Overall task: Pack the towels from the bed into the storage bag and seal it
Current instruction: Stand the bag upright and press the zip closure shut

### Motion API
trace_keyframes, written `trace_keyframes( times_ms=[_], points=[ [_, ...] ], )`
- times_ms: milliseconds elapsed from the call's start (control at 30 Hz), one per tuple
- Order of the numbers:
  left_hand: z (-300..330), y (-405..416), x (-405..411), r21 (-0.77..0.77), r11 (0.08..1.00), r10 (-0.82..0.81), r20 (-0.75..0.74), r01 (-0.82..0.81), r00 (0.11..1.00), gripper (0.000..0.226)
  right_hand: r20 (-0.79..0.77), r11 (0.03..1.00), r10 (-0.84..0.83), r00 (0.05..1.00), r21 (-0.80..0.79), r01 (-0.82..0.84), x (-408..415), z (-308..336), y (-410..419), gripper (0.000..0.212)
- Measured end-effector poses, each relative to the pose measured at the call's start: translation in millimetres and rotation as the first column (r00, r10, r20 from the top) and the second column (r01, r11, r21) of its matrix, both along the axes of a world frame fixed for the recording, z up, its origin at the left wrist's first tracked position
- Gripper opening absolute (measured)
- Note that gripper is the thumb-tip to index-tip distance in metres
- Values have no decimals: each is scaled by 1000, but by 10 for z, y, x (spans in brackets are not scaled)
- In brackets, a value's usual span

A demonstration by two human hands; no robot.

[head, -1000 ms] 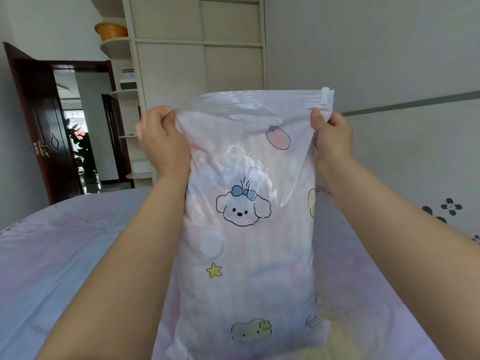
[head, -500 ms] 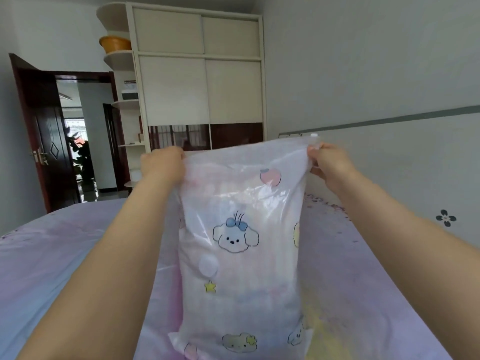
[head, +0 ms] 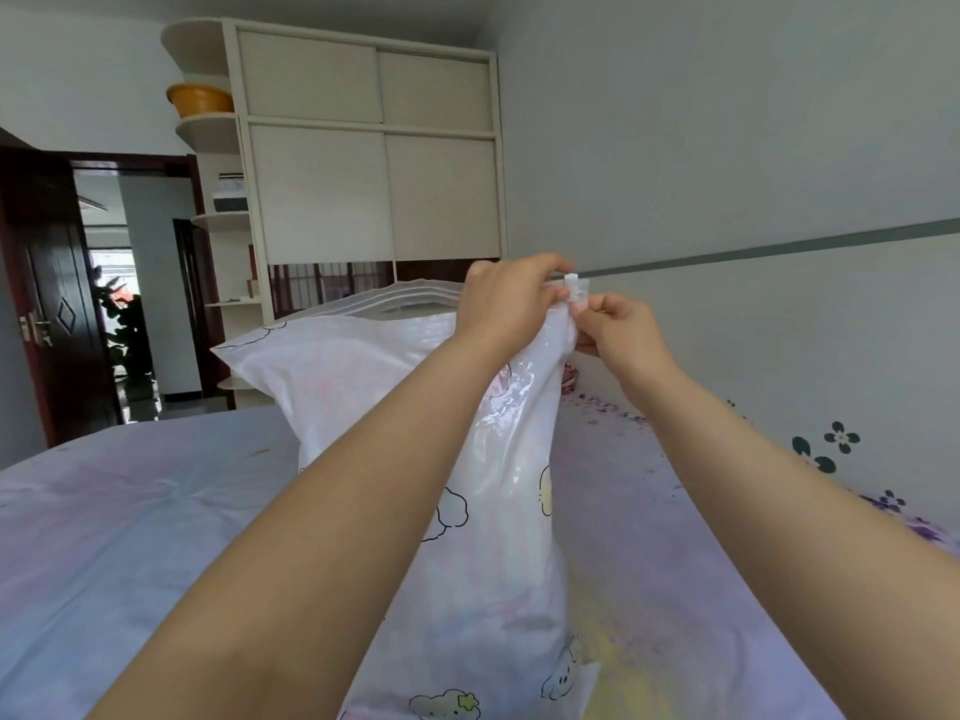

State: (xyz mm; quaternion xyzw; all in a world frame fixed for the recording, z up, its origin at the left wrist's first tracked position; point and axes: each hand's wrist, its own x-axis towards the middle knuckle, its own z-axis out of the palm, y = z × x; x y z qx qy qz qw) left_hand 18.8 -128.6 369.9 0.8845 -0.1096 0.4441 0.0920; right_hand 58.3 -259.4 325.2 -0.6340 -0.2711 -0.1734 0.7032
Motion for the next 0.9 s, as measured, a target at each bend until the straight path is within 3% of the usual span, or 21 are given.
trace_keyframes(
  times_ms=[133,267,533,667,900],
  points=[
    [-12,16,5,-102,990,-99,-13,97,995,27,93,986,-134,987,-91,142,45,-36,-52,22],
    [29,-23,-12,-180,970,-182,-84,165,980,26,149,984,-141,979,-92,156,18,-75,-46,25],
    [249,-88,27,-85,989,-144,-321,123,936,22,310,919,-191,932,-278,281,24,-88,-144,29],
    [187,-163,86,65,998,1,-275,17,962,30,282,893,-177,943,-357,274,71,-68,-129,23],
    [172,-105,121,129,990,94,-278,-59,956,27,115,965,-150,982,-198,171,134,-70,-33,20]
  ],
)
